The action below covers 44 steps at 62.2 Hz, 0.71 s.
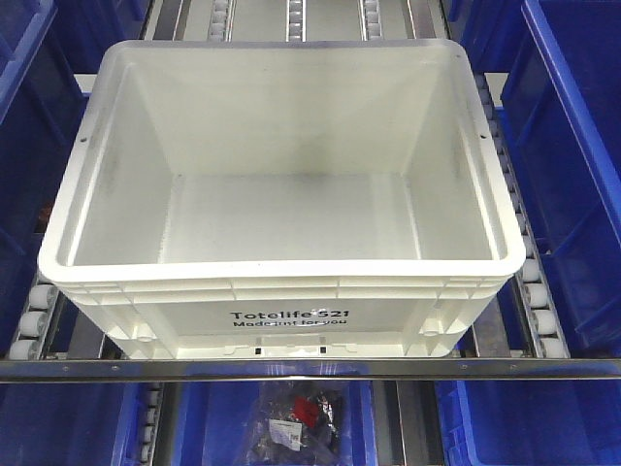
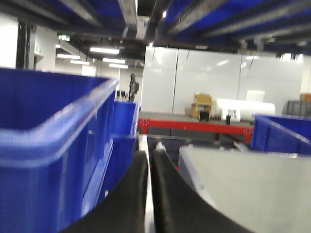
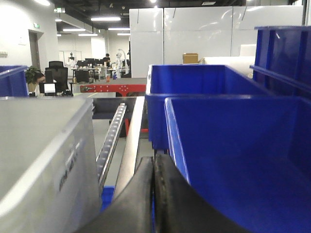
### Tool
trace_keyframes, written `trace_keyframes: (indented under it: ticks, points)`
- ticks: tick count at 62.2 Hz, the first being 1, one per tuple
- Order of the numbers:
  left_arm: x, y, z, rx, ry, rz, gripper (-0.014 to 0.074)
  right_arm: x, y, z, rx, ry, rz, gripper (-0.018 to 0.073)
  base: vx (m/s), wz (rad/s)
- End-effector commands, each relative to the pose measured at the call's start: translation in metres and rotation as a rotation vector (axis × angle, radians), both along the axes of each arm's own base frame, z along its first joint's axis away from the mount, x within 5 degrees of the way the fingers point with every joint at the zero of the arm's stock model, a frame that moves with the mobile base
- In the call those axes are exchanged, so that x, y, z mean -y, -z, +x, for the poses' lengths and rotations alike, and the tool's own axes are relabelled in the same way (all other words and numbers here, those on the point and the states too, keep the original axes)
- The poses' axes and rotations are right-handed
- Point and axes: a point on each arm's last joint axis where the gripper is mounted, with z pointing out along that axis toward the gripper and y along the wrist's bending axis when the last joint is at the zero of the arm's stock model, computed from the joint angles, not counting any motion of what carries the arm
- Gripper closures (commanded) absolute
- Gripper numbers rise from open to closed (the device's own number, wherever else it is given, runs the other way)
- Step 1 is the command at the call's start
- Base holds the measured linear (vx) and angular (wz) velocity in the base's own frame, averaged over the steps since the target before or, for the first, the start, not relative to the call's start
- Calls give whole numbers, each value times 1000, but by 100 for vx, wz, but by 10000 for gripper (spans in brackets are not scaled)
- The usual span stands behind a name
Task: Move bin from left to right shelf
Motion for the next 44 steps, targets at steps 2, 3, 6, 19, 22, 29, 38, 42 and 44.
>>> trace_keyframes:
  ticks: [2, 3, 6, 19, 22, 29, 38, 42, 44]
  points:
    - [0, -36, -17, 125, 15, -23, 596, 0, -35, -14, 123, 1, -2, 567, 0, 0]
    - [0, -41, -20, 132, 15, -23, 596, 0, -39, -15, 127, 2, -4, 567, 0, 0]
    - [-1, -52, -27, 126, 13, -22, 596, 0, -48, -20, 129, 6, -10, 567, 0, 0]
    - [-2, -102, -52, 36, -5, 17, 596, 1, -83, -35, 83, 21, -12, 567, 0, 0]
    - [-2, -111, -52, -18, -12, 42, 596, 2, -88, -35, 45, 24, -10, 567, 0, 0]
    - [-2, -128, -42, -181, -24, 105, 596, 2, -101, -26, -72, 30, -7, 567, 0, 0]
    - [-1, -132, -18, -432, -13, 118, 596, 3, -110, -9, -241, 38, -4, 567, 0, 0]
    - [-1, -127, -7, -530, -9, 121, 596, 4, -110, 1, -336, 41, -3, 567, 0, 0]
    - [-1, -123, -2, -578, -6, 122, 596, 4, -106, 7, -392, 43, -2, 567, 0, 0]
